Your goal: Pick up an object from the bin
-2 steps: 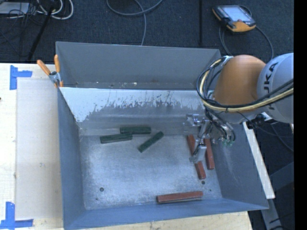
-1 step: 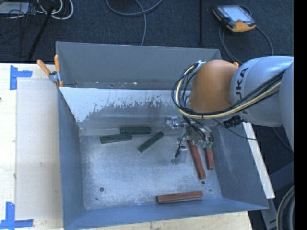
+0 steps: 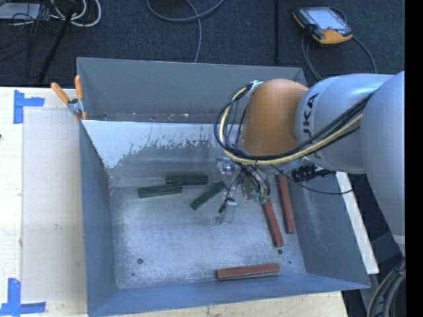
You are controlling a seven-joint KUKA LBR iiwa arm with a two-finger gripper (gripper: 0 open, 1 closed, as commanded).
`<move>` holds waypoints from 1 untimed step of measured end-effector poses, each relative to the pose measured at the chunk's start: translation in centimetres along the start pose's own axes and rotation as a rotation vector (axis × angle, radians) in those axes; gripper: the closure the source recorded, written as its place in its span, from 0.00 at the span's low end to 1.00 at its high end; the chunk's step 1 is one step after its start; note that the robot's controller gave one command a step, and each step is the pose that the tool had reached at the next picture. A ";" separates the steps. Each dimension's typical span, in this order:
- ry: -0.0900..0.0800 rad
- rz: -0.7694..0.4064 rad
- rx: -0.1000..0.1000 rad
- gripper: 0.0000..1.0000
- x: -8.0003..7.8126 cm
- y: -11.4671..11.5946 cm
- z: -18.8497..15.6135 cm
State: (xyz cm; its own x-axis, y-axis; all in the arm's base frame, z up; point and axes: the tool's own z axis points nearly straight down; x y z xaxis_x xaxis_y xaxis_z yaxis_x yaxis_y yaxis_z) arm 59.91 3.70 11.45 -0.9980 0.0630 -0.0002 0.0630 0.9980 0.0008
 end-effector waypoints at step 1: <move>-0.001 0.073 0.000 0.00 -0.1 1.8 -0.3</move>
Offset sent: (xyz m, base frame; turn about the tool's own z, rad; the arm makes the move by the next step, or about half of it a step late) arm -0.0032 0.0170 -0.0445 -0.2197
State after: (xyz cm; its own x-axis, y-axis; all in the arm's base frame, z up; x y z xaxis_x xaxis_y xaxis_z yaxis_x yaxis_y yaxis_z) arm 60.12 5.48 11.78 -0.9908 0.1352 -0.0008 0.1352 0.9908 0.0005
